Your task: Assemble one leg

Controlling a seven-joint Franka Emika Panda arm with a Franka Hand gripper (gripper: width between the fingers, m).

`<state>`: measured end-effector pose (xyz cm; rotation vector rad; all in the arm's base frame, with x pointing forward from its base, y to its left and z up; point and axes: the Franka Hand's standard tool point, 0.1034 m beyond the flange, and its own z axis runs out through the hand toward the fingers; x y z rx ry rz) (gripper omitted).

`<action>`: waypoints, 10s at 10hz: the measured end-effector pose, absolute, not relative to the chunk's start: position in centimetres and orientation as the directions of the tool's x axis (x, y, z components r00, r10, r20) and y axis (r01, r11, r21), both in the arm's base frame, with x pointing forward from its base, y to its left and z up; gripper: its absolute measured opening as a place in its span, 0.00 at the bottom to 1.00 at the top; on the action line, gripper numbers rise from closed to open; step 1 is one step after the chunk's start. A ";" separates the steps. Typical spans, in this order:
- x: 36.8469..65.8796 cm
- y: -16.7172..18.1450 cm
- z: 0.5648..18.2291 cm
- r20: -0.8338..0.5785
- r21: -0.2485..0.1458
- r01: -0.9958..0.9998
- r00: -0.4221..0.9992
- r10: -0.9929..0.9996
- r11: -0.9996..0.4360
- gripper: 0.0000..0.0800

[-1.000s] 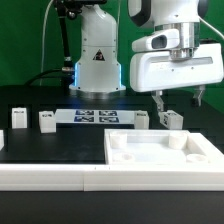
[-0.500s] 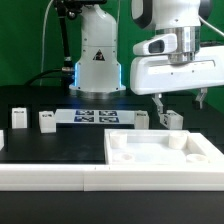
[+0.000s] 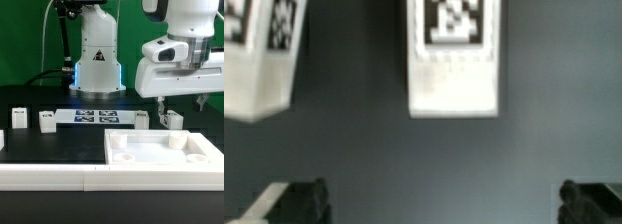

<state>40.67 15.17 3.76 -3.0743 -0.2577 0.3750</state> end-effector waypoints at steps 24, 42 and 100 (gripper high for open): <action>39.6 15.8 2.9 -0.750 -0.102 0.169 0.634 0.187 -0.980 0.36; 50.4 11.7 12.0 0.087 -0.084 0.239 0.969 0.232 -0.967 0.37; 61.2 12.3 9.8 0.301 -0.071 0.265 0.925 0.232 -0.962 0.81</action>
Offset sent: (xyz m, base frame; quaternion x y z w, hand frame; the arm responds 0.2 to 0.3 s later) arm -0.0003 0.0026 -0.0054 -0.0081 -0.1260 0.0190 0.9918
